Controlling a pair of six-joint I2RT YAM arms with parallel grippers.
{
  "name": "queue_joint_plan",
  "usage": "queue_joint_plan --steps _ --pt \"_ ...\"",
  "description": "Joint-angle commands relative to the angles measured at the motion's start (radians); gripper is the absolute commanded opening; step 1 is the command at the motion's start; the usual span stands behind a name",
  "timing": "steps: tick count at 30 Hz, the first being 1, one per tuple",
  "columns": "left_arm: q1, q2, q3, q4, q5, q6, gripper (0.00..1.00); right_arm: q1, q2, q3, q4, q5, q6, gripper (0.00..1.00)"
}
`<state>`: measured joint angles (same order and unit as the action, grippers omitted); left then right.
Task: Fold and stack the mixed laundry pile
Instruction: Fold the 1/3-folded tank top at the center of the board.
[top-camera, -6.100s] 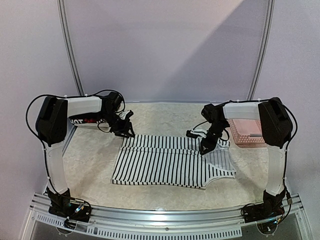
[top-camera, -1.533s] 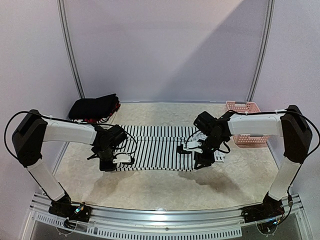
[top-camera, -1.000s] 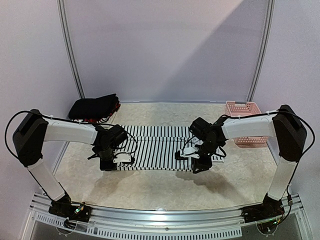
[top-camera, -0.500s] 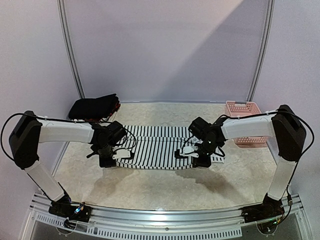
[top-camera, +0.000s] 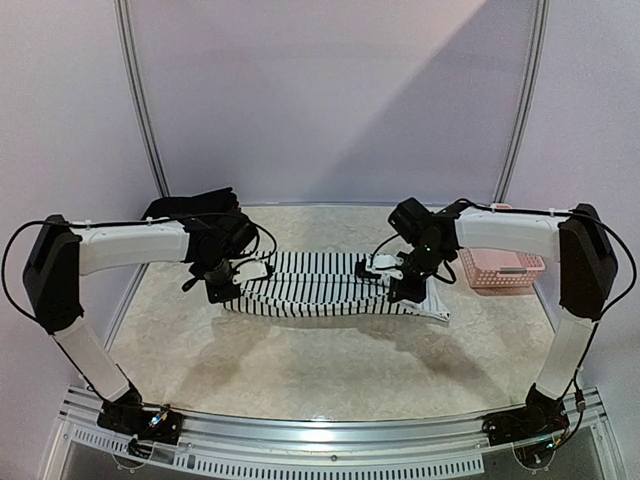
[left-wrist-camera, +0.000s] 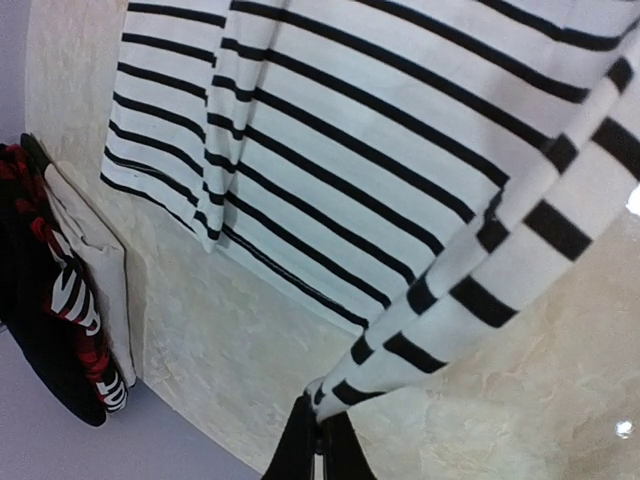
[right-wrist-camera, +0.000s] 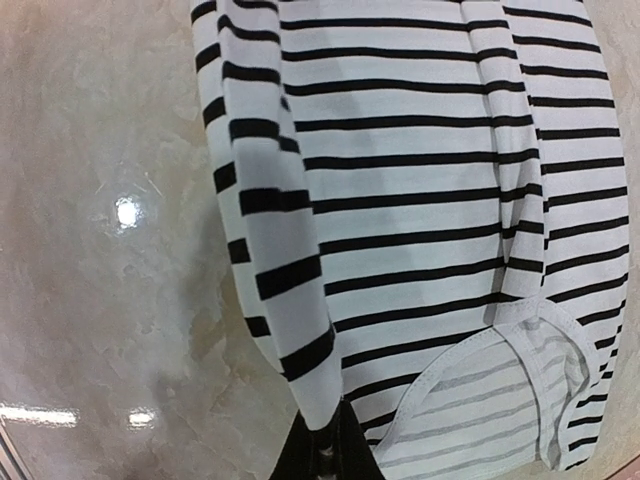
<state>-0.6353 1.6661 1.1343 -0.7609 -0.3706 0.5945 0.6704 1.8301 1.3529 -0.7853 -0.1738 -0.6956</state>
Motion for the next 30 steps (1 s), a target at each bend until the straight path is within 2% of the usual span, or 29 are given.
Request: queue_joint_plan --steps 1,16,30 --pt "0.046 0.071 0.068 -0.036 -0.040 -0.036 0.00 -0.016 0.064 0.068 -0.081 -0.055 -0.007 0.00" --pt "0.110 0.240 0.218 -0.032 -0.029 -0.063 0.00 -0.092 0.247 0.279 -0.167 -0.112 0.027 0.00" --pt "0.127 0.375 0.324 -0.077 0.000 -0.143 0.00 -0.117 0.390 0.413 -0.210 -0.055 0.098 0.00"
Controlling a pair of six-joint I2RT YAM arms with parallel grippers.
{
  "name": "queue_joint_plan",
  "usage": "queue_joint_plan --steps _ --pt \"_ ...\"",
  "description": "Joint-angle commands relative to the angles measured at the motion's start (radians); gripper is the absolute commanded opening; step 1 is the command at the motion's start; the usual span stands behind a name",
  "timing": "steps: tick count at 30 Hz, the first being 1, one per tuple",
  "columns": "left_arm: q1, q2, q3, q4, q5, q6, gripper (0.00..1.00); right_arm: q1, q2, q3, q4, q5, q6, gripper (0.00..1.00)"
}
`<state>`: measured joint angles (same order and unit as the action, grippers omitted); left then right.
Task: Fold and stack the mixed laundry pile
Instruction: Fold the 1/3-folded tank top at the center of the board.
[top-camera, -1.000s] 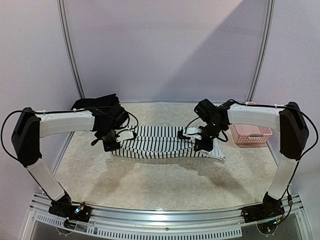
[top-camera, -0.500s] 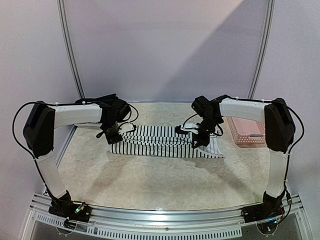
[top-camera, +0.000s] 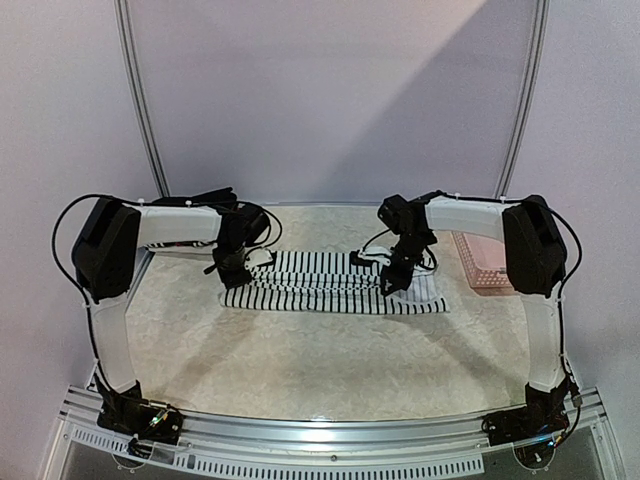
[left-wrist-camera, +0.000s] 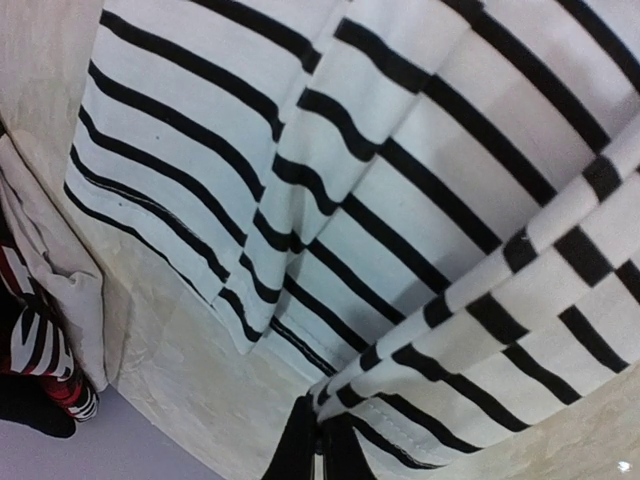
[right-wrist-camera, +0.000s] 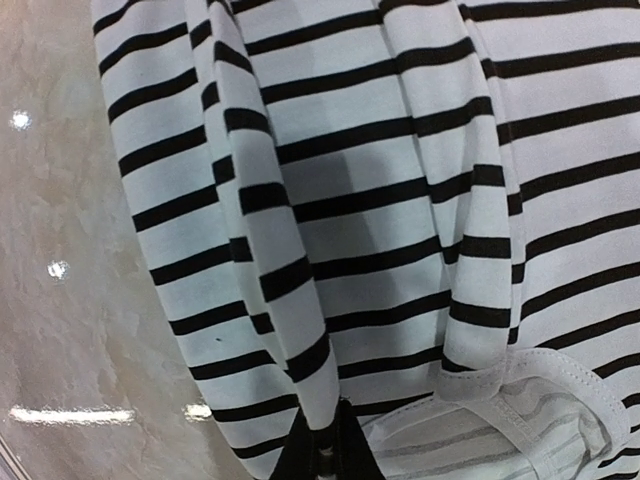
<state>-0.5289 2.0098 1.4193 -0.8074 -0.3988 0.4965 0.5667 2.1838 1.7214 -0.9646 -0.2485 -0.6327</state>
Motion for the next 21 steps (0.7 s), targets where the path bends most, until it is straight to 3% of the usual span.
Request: queue_joint_plan --steps 1,21 --pt "0.021 0.036 0.043 -0.031 0.027 -0.047 0.00 -0.014 0.044 0.051 -0.033 0.024 0.038 0.00" --pt "0.043 0.065 0.102 -0.062 -0.002 -0.108 0.04 -0.035 0.083 0.106 -0.020 0.049 0.083 0.05"
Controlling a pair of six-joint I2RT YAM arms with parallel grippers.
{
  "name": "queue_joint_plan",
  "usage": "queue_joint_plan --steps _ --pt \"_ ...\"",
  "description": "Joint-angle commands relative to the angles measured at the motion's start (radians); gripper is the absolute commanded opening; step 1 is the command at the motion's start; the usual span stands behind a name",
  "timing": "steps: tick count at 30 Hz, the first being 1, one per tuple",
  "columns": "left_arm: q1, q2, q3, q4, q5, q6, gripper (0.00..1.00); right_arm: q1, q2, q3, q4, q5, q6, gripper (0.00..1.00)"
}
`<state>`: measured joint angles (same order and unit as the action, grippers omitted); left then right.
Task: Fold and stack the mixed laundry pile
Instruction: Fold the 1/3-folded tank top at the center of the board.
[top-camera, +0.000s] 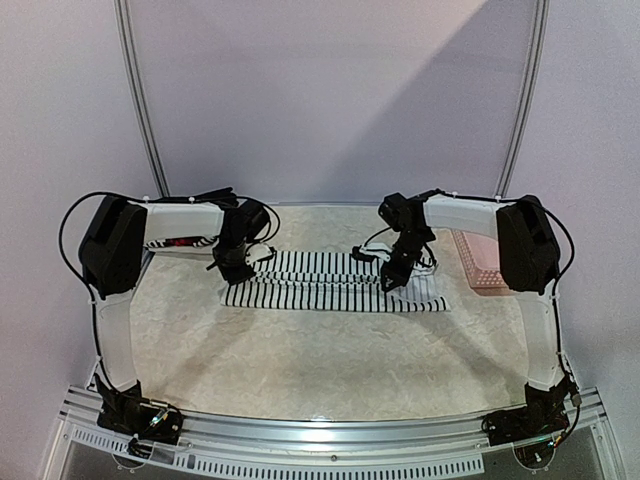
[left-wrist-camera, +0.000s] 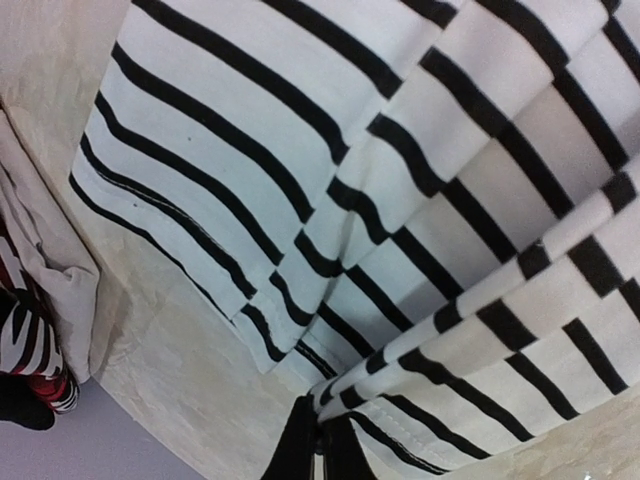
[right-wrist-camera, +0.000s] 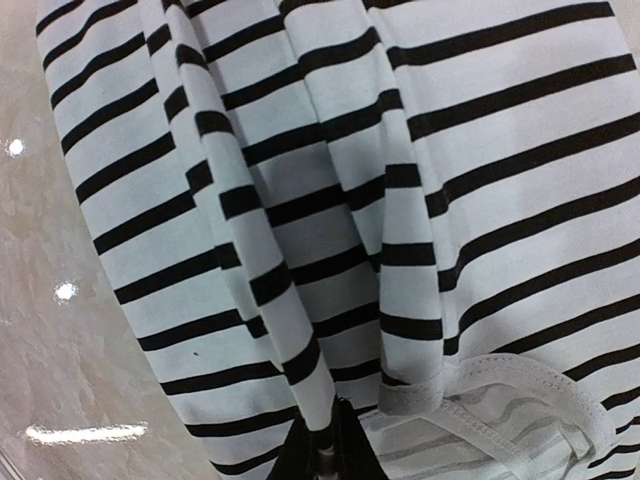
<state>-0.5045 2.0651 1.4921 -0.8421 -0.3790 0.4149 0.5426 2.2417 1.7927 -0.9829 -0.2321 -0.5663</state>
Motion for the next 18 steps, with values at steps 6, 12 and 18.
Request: queue_joint_plan --steps 6,12,18 --pt "0.027 0.007 0.052 -0.041 -0.064 -0.053 0.16 -0.012 0.035 0.069 0.004 0.064 0.035 0.24" --pt "0.025 -0.065 0.073 -0.046 -0.085 -0.078 0.24 -0.023 -0.028 0.064 -0.031 0.073 0.051 0.33" --pt "-0.006 -0.205 0.087 -0.062 -0.131 -0.104 0.29 -0.047 -0.198 0.014 -0.037 0.077 0.078 0.39"
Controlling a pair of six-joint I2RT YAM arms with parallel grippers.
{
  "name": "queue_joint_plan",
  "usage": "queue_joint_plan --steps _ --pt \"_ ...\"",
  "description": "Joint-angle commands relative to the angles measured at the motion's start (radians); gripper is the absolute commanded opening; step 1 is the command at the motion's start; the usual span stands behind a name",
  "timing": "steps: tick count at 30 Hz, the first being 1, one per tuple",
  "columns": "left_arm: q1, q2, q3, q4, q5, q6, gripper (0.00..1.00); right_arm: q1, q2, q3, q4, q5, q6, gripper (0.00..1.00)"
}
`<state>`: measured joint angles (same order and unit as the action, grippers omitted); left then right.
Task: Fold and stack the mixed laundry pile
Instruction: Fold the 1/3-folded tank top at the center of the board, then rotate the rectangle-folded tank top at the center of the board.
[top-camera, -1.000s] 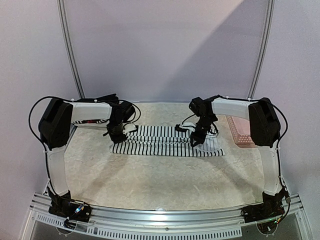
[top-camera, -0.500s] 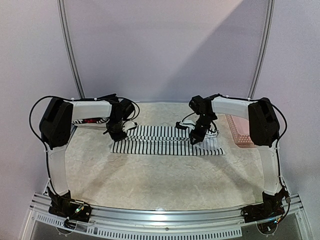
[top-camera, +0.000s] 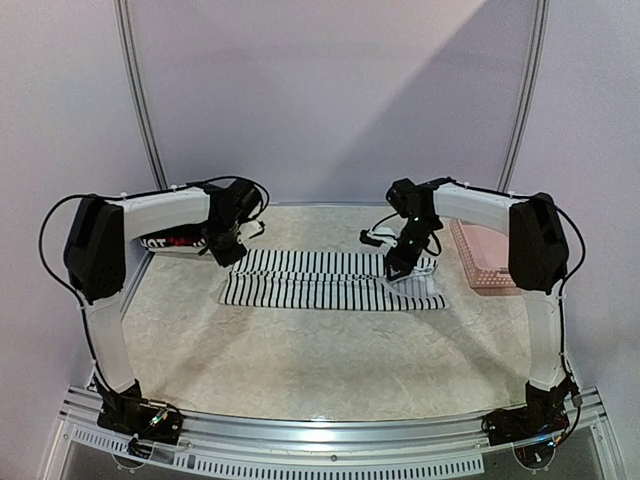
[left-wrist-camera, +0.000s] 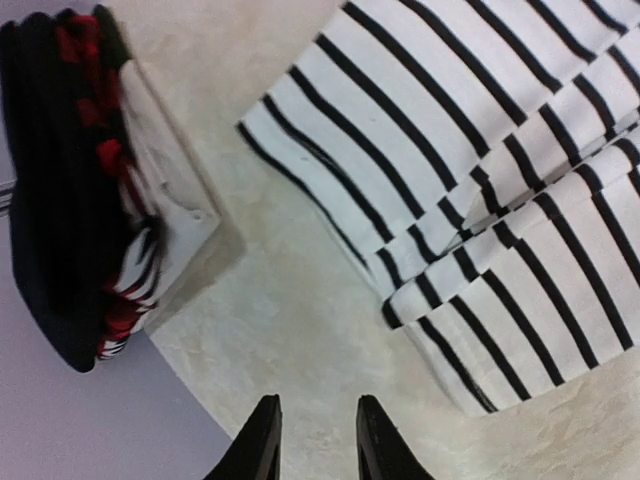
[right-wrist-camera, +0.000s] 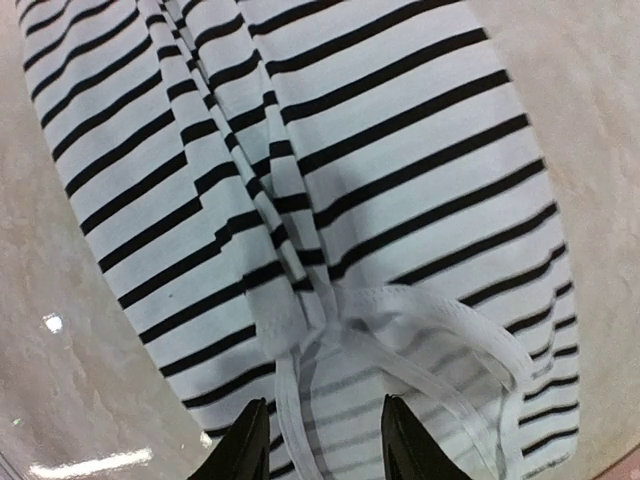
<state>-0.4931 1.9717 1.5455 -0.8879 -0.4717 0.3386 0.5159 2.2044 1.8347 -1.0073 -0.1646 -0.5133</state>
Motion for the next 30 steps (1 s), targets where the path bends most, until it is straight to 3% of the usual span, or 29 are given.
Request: queue_joint_plan --steps 1,7,15,21,30 --pt "-0.026 -0.130 0.026 -0.016 -0.034 -0.029 0.29 -0.021 -0.181 -0.050 -0.007 0.010 0.025 0.40" --pt "-0.096 -0.177 -0.094 0.027 -0.038 0.039 0.30 -0.045 -0.278 -0.236 0.053 0.004 0.033 0.41" --pt "-0.141 -0.167 -0.261 0.063 0.180 0.182 0.27 -0.073 -0.343 -0.425 0.093 -0.017 0.021 0.39" --pt "-0.144 -0.069 -0.234 0.011 0.216 0.204 0.26 -0.074 -0.377 -0.471 0.101 -0.027 0.021 0.39" --pt "-0.141 0.075 -0.177 -0.004 0.157 0.205 0.27 -0.075 -0.423 -0.511 0.103 -0.026 0.021 0.39"
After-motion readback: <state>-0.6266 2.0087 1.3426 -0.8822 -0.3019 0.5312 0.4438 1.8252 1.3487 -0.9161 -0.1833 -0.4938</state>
